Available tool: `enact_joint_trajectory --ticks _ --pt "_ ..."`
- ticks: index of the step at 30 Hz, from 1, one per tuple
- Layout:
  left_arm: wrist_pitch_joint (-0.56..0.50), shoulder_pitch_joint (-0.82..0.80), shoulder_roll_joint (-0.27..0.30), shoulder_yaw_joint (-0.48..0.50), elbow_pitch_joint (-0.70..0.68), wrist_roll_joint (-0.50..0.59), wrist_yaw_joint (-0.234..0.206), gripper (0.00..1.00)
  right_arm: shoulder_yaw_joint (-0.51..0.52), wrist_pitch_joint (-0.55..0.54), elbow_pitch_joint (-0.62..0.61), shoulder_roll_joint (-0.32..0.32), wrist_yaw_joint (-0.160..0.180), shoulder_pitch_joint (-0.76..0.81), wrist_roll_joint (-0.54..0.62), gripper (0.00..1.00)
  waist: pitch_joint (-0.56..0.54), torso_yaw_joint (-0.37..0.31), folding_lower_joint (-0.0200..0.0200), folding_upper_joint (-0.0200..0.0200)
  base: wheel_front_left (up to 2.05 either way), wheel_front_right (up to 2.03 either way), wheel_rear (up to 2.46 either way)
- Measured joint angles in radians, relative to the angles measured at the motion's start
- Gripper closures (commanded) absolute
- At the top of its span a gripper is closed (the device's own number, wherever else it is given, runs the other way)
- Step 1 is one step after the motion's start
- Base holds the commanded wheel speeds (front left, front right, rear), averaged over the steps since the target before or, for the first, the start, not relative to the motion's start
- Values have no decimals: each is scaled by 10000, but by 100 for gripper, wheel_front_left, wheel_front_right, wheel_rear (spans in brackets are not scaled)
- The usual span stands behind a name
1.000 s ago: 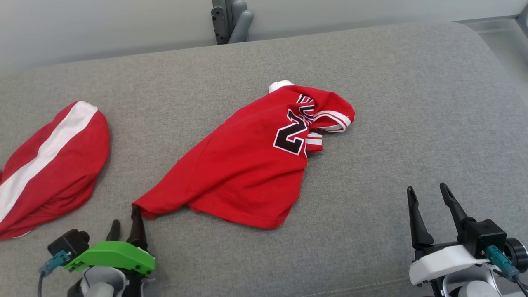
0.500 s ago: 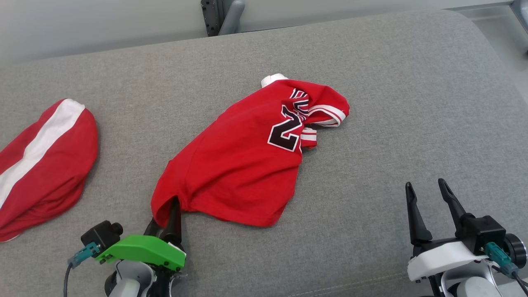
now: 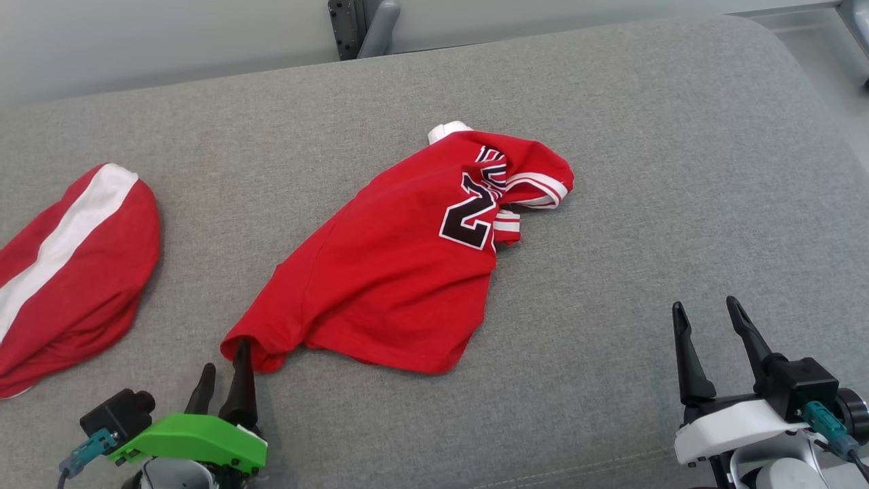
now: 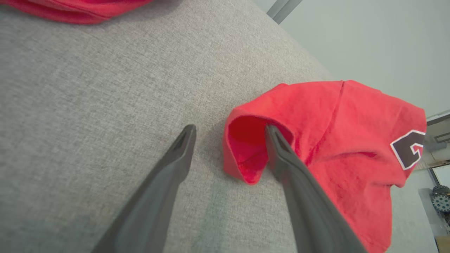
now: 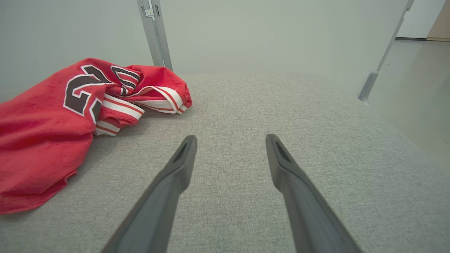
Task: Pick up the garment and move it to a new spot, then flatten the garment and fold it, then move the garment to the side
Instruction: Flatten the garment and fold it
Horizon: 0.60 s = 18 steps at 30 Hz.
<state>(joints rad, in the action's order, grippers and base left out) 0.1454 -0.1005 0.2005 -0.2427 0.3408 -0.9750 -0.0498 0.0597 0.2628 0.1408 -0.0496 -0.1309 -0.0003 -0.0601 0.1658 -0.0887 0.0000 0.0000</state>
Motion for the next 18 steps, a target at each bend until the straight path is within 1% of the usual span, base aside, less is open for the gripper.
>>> enact_joint_trajectory --ticks 1,5,10,15,18 --pt "0 0 0 0 0 0 0 0 0 0 0 0 0 0 0 0 0 0 0 0 0 0 0" --pt "-330 549 198 -174 -980 182 -330 0 4 0 -23 2 0 -3 2 0 30 44 0 0 0 0 0" --pt "-619 828 178 -387 -2199 165 -399 0 -35 0 -31 2 0 -32 17 0 97 84 0 0 0 0 0" --pt "-828 849 194 -529 -2405 219 -589 0 -127 0 -10 2 0 -64 50 0 117 -10 0 0 0 0 0" --pt "-832 822 153 -539 -2253 192 -566 0 -138 0 -12 0 0 -117 50 0 135 -96 0 0 0 0 0"
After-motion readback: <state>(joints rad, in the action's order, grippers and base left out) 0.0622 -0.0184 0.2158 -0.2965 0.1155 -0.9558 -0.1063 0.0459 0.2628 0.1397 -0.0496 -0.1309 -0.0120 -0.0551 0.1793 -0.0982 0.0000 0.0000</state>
